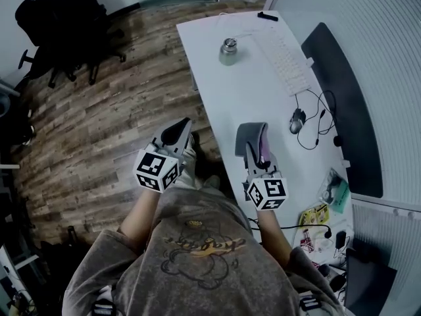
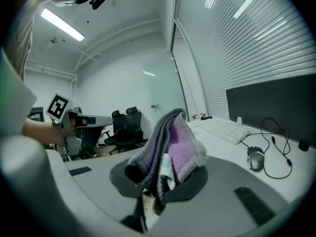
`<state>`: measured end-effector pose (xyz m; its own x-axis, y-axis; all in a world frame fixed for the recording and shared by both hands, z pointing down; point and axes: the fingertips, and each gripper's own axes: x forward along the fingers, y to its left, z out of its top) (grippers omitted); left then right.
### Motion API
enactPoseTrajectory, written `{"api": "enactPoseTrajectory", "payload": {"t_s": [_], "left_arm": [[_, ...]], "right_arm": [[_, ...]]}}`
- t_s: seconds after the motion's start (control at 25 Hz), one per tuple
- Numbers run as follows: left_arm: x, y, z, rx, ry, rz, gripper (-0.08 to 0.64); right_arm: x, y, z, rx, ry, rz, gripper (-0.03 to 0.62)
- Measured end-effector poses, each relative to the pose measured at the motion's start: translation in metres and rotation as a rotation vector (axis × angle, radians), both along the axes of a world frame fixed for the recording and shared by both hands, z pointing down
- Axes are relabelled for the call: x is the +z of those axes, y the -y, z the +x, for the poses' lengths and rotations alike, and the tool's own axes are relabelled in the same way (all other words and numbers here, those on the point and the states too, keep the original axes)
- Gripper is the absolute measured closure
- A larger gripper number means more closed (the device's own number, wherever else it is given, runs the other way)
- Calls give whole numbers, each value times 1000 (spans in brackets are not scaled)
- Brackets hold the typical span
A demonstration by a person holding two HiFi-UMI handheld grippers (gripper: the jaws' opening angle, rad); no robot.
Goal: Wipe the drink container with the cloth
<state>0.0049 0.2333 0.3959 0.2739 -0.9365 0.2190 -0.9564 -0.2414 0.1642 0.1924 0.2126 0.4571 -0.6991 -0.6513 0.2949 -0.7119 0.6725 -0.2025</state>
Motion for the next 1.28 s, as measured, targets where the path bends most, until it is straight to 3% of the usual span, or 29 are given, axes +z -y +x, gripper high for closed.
{"api": "enactPoseTrajectory", "payload": {"t_s": [0.56, 0.92, 1.28], "left_arm": [[5, 111, -59, 119, -14, -12, 538], [-9, 196, -83, 276, -5, 16, 538], [-3, 246, -96, 400, -25, 4, 538]], "right_arm": [[6, 83, -55, 82, -47, -24, 540], [-10, 155, -88, 173, -82, 10, 538], [-21, 206, -94, 273, -127, 37, 538]]}}
